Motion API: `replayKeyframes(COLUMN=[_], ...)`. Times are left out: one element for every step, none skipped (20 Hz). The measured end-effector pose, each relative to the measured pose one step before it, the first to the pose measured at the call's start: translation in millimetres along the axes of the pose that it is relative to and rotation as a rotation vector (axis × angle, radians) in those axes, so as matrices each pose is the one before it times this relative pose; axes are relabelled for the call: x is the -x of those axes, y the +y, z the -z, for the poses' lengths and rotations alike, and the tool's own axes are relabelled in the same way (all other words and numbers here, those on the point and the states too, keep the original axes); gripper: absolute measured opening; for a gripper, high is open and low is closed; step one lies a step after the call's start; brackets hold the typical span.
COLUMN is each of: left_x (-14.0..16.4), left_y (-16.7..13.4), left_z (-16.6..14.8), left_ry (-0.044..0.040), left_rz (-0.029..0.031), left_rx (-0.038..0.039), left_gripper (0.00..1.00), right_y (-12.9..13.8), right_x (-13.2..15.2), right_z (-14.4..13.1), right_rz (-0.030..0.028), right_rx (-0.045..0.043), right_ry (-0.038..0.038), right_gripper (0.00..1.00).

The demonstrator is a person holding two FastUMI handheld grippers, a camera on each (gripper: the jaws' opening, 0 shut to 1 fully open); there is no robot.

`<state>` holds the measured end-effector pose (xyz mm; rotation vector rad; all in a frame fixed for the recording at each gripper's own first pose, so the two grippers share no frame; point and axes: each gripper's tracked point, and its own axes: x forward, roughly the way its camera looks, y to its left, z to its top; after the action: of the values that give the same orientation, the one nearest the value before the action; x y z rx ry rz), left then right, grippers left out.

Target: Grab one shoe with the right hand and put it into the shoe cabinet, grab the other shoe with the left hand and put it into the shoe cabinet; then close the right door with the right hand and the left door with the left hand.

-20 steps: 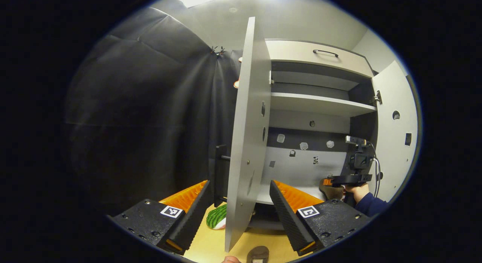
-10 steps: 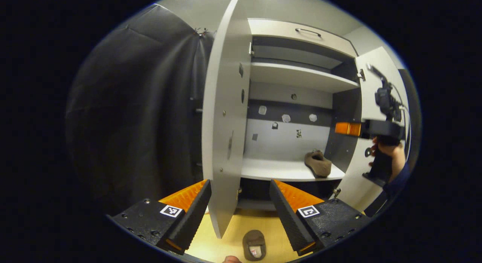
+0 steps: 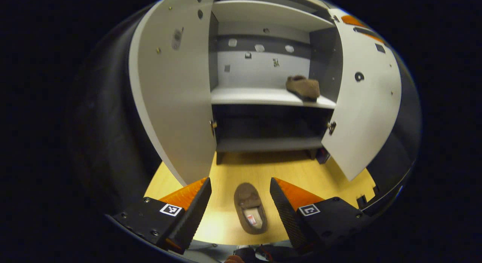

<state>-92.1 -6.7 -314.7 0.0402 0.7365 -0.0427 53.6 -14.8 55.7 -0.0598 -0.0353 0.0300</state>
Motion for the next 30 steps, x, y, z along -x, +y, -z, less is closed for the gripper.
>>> replayKeyframes(left_x=[-9.42, -9.70, -10.06, -8.02, -3.28, -2.63, -4.29, -6.58, -8.62, -9.75, -10.04, -8.71, -8.02, -8.54, -10.14, -4.78, -4.97, -3.11, 0.11, 0.27, -3.23, 0.99, 1.38, 0.14, -2.08, 0.14, -2.51, -0.72, -1.53, 2.41], left_y=[-1.90, -0.64, 2.13, 2.24, 4.95, 4.19, 3.08, 4.74, 2.46, 3.32, 2.66, 1.06, 1.49, -0.57, -2.70, -1.57, -1.55, -4.86, -4.15, -0.02, 0.87, 0.58, 1.67, 3.01, 3.74, 1.30, 0.64, 0.95, -1.37, -2.84], left_z=[22.81, 18.38, 18.32, 15.72, 14.49, 8.43, 4.84, 4.86, 5.22, 4.42, 5.29, 3.49, 4.34, 3.11, 5.58, 4.78, 2.05, 0.78, 1.18, -0.62, 0.46, -0.30, -1.90, -1.83, -5.31, -1.04, 0.75, -3.79, -1.92, -3.03], left_ry=[0.05880, 0.04915, 0.05358, 0.05574, 0.05351, 0.04589, 0.03457, 0.03051, 0.02616, 0.02654, 0.02491, 0.02366, 0.02780, 0.02427, 0.02468, 0.02020, 0.00816, 0.00778, 0.01217, 0.01197, 0.01214, 0.00952, 0.00058, -0.00927, -0.01218, 0.00386, -0.00824, -0.01610, -0.01008, -0.00765], left_rz=[0.00879, 0.01009, 0.00420, 0.00835, 0.00443, 0.00352, -0.00140, -0.00284, -0.00271, -0.00555, -0.00387, 0.00145, 0.00419, 0.01239, 0.01378, 0.00907, 0.00869, 0.01530, 0.01297, -0.01621, -0.01453, -0.01592, -0.01012, -0.00536, -0.00012, 0.00581, 0.00008, 0.00038, 0.00311, 0.01209], left_rx=[0.00477, 0.00795, 0.01794, 0.02035, 0.02712, 0.02414, 0.01902, 0.01869, 0.01377, 0.01141, 0.01019, 0.01155, 0.01694, 0.01803, 0.01576, 0.01617, 0.01737, 0.02032, 0.01348, 0.00029, -0.00704, -0.00992, -0.01015, -0.00255, 0.00505, -0.01074, -0.01328, -0.00922, -0.00565, -0.00254], left_gripper=[0.97, 0.97, 0.97, 0.97, 0.97, 0.97, 0.97, 0.96, 0.96, 0.96, 0.96, 0.97, 0.96, 0.96, 0.95, 0.89, 0.84, 0.72, 0.63, 0.45, 0.38, 0.32, 0.32, 0.19, 0.13, 0.02, 0.01, 0.01, 0.01, 0.01], right_y=[-2.65, -1.90, -2.19, -2.65, -3.98, -3.96, -3.36, -3.51, -3.44, -2.46, -2.68, -2.80, -2.64, -2.30, -2.45, -2.05, -1.64, -1.87, -2.87, -2.28, -1.84, -1.49, -1.18, -1.28, -1.35, -1.20, -1.27, -0.94, -1.37, -1.01], right_x=[7.01, 6.12, 6.14, 4.45, 3.80, 3.56, 2.90, 2.35, 2.06, 1.24, 0.72, 1.31, 1.05, 0.82, -0.12, 0.89, 0.77, 0.64, 0.53, 0.46, 0.54, 0.78, 0.23, 0.28, 0.30, 1.50, 0.37, 1.03, -0.33, 0.66], right_z=[-1.57, -2.29, -0.51, -1.26, -0.54, 0.02, 0.71, 0.76, 1.02, 1.01, 1.28, 1.30, 0.61, 0.56, 0.63, -0.50, 0.28, -0.02, -0.14, 0.64, 1.07, -0.21, -0.59, -0.21, -0.27, -0.88, -0.16, 0.46, 1.21, 1.68], right_rz=[0.00079, 0.00144, 0.00242, 0.00462, 0.00789, 0.00911, 0.00920, 0.00952, 0.00935, 0.00730, 0.00676, 0.00788, 0.00688, 0.00656, 0.00735, 0.00591, 0.00418, 0.00480, 0.00704, 0.00651, 0.00600, 0.00401, 0.00285, 0.00352, 0.00380, 0.00351, 0.00219, 0.00147, 0.00259, 0.00196], right_rx=[-0.00068, -0.00074, -0.00125, 0.00148, 0.00482, 0.00858, 0.00808, 0.00858, 0.00596, 0.00331, 0.00156, 0.00169, 0.00214, 0.00346, 0.00413, 0.00270, 0.00120, 0.00179, 0.00414, 0.00434, 0.00369, 0.00234, 0.00217, 0.00158, 0.00182, 0.00108, 0.00098, 0.00184, 0.00282, 0.00246], right_ry=[-0.00074, -0.00119, 0.00054, -0.00074, -0.00111, 0.00054, 0.00152, 0.00311, 0.00182, 0.00410, 0.00340, 0.00462, 0.00337, 0.00062, 0.00055, 0.00019, 0.00054, -0.00092, -0.00073, 0.00073, 0.00107, -0.00152, -0.00206, -0.00272, -0.00398, -0.00382, -0.00288, -0.00086, 0.00282, 0.00371], right_gripper=[0.61, 0.61, 0.61, 0.61, 0.61, 0.58, 0.58, 0.57, 0.57, 0.57, 0.57, 0.61, 0.61, 0.61, 0.57, 0.61, 0.57, 0.61, 0.57, 0.57, 0.57, 0.57, 0.57, 0.61, 0.61, 0.61, 0.61, 0.61, 0.61, 0.61])
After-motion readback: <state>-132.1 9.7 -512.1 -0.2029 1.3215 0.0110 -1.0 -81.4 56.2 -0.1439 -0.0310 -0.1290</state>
